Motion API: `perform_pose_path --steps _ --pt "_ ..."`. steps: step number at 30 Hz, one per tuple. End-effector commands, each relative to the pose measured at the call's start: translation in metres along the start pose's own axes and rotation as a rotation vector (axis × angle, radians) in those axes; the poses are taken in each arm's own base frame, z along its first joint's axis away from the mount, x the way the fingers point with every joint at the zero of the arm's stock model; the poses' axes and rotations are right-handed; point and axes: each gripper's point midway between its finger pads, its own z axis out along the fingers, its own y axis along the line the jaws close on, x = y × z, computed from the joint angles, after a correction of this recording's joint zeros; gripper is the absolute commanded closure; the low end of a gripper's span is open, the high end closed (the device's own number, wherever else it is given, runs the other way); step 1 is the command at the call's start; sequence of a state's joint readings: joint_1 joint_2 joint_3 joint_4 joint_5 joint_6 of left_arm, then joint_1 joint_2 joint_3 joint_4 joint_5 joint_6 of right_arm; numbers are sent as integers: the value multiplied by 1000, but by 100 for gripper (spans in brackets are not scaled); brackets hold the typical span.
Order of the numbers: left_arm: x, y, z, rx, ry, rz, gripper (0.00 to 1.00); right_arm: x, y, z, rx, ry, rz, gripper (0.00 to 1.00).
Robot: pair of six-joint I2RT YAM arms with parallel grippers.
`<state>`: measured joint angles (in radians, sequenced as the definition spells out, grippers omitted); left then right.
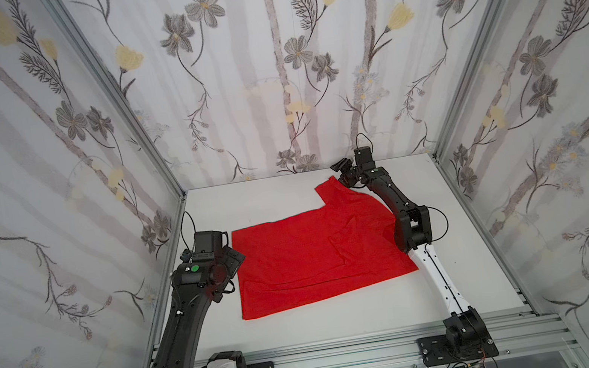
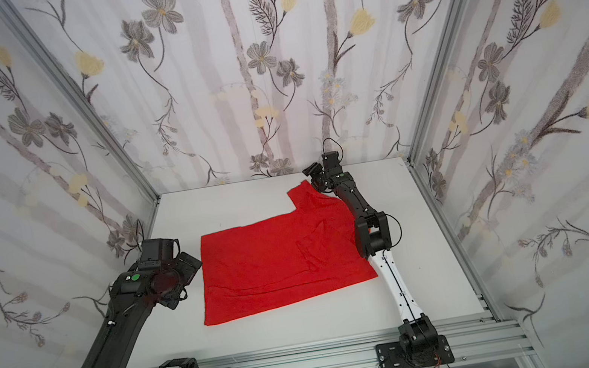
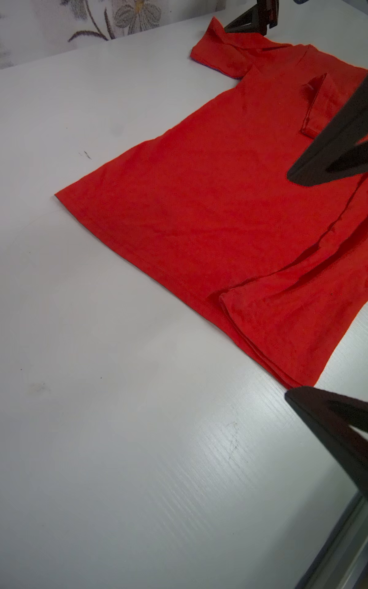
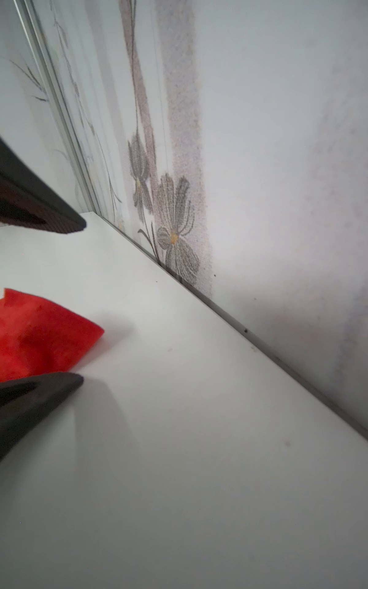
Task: Fold and stack t-shirts
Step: Fold the T-shirt.
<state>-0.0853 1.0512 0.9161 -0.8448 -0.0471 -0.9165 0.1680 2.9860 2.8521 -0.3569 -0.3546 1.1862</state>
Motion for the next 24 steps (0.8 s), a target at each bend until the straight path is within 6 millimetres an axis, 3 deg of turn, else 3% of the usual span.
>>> perform_pose_path --steps 1,5,9,12,15,21,24 --pt "-4 -2 -8 30 -28 -14 0 -3 -11 0 42 -18 48 39" --pt "-4 6 -18 44 -63 -22 0 -6 -23 -4 92 -18 52 41" --pt "-4 5 -23 80 -79 -25 0 4 -31 -3 109 36 77 43" --pt "-7 -6 -17 105 -80 -2 0 20 -36 -6 123 123 99 55" --pt "-19 -25 -8 94 -77 50 0 37 -41 -14 154 210 77 60" --pt "-45 -63 43 -129 120 205 1 51 -36 -40 209 283 -47 56" --pt "-61 -85 73 -197 169 261 1 68 -40 -50 255 340 -98 56"
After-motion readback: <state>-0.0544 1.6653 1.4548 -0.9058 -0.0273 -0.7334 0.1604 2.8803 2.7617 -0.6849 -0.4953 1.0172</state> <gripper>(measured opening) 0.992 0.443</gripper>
